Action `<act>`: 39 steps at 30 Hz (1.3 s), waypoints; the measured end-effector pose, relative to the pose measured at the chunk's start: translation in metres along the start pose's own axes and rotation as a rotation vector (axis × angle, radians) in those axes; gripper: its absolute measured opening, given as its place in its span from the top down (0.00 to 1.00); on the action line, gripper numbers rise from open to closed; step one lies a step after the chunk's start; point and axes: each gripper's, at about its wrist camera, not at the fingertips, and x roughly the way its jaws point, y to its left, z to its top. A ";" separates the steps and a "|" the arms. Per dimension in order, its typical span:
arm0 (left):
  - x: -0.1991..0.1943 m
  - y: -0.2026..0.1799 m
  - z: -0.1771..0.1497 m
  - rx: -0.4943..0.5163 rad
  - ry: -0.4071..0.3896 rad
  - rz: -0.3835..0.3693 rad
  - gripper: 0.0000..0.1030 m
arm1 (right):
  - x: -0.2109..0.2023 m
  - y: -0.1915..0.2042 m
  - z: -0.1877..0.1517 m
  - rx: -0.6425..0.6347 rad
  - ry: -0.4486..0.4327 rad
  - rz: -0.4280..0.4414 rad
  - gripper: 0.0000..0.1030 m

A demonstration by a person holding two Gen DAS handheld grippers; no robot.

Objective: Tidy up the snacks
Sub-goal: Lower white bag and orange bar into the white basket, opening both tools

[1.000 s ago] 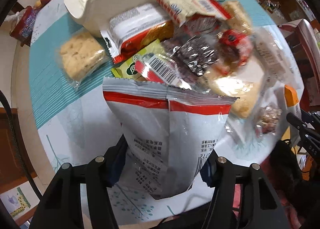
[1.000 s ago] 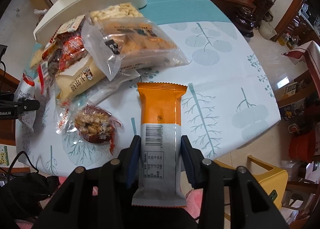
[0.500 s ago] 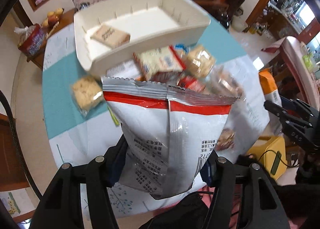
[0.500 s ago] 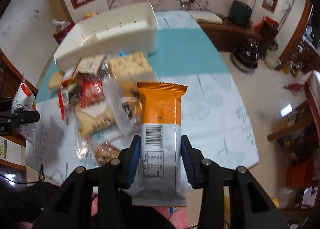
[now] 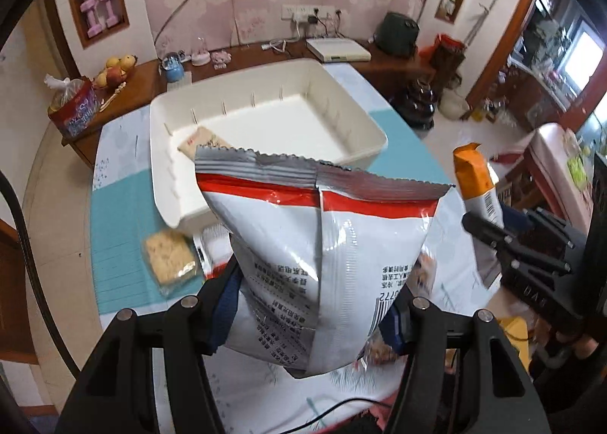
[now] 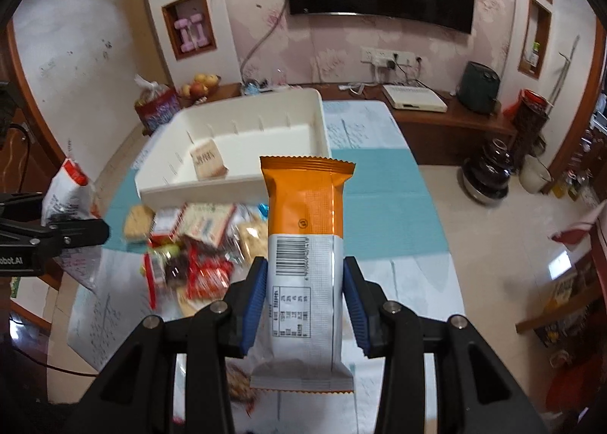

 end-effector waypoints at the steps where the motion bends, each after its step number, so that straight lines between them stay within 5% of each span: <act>1: 0.001 0.002 0.004 -0.013 -0.008 -0.001 0.41 | 0.002 0.001 0.005 -0.002 -0.012 0.010 0.61; 16: 0.057 0.064 0.048 -0.180 -0.170 -0.095 0.41 | 0.064 0.027 0.066 -0.075 -0.277 0.054 0.61; 24: 0.090 0.100 0.062 -0.245 -0.245 -0.041 0.41 | 0.104 0.026 0.082 -0.079 -0.386 0.061 0.61; 34: 0.125 0.128 0.064 -0.321 -0.293 0.017 0.38 | 0.142 0.023 0.089 -0.059 -0.400 0.075 0.59; 36: 0.127 0.127 0.065 -0.305 -0.288 0.031 0.25 | 0.146 0.024 0.089 -0.062 -0.391 0.092 0.59; 39: 0.129 0.126 0.064 -0.309 -0.285 0.057 0.21 | 0.148 0.026 0.089 -0.060 -0.391 0.097 0.43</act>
